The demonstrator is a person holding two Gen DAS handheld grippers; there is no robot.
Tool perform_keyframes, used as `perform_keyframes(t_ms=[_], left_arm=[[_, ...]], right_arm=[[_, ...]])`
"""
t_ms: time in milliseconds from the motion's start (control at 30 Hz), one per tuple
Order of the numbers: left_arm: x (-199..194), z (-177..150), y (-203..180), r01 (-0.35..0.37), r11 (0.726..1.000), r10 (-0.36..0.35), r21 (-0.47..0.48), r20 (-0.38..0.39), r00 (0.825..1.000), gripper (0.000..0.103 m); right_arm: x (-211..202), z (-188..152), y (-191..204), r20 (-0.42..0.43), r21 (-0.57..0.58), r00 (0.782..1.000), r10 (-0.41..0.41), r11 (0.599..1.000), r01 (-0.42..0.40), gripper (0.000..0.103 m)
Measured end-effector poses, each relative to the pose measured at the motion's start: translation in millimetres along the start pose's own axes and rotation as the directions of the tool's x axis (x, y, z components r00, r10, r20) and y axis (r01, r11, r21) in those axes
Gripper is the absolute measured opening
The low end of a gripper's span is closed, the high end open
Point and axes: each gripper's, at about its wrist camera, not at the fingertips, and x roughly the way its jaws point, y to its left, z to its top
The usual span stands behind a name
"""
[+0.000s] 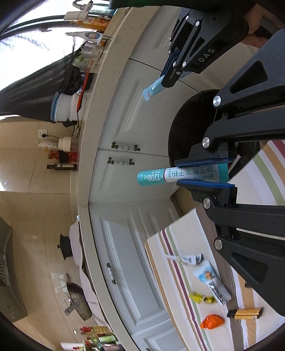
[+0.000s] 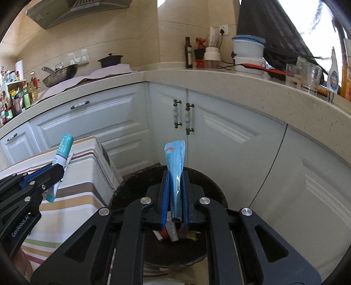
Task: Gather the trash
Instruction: 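Carry both held tubes over the black bin, then open both tools to drop the tubes into the bin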
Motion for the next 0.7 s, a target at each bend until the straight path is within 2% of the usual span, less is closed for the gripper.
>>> perform_keyframes(t_ms=[700], left_arm=[[59.3, 3.2, -26.0, 0.001, 0.999, 0.002, 0.038, -0.090, 0.996, 0.014]], right_arm=[[46.9, -5.5, -30.9, -0.046, 0.060, 0.998, -0.034, 0.998, 0.036, 0.011]])
